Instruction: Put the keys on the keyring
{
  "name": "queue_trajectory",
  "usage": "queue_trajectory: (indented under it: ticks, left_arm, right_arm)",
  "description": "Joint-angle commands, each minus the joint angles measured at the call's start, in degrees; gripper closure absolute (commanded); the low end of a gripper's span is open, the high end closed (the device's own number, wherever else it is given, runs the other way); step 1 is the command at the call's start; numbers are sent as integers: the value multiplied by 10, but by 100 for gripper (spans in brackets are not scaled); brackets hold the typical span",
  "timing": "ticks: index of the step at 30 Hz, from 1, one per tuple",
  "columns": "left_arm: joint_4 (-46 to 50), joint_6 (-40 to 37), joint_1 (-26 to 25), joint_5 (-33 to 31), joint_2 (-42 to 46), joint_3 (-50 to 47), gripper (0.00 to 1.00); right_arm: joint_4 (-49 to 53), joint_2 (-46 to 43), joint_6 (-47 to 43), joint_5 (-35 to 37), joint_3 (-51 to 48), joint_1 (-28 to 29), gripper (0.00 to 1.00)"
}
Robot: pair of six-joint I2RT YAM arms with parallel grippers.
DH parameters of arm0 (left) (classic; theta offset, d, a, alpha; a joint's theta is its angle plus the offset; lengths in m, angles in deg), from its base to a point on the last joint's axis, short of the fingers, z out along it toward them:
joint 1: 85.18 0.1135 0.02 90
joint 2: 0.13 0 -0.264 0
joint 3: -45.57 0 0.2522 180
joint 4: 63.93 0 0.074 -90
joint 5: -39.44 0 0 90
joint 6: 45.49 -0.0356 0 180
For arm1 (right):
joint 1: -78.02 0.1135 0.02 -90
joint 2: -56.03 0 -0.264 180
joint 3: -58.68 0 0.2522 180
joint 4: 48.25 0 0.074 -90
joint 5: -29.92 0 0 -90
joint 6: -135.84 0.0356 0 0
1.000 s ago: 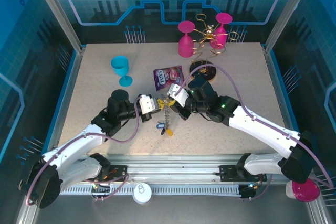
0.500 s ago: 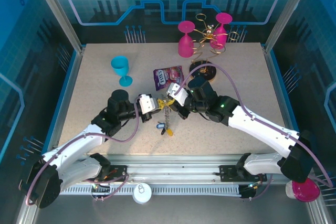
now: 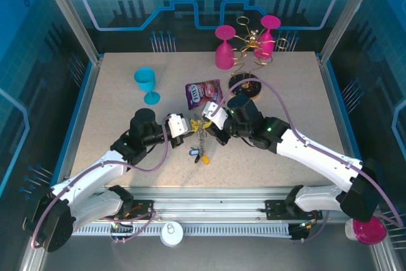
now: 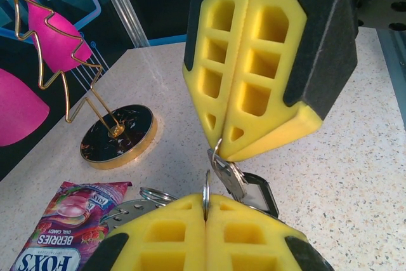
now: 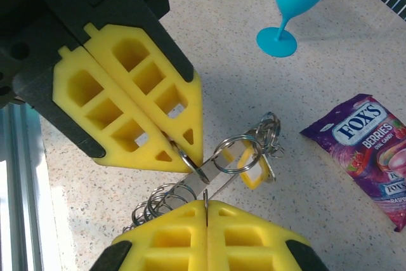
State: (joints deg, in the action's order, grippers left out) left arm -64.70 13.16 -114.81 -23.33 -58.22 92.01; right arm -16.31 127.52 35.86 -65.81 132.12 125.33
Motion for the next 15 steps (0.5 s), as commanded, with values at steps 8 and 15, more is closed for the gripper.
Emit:
queue_trajectory:
  ticks: [8,15]
  left_arm:
    - [-28,12,-6,6,1,9,100]
    - [-27,9,-6,10,1,9,100]
  right_arm:
    - [-26,19,8,-33,11,8,100]
    - [-63,26,32,-11,5,8,100]
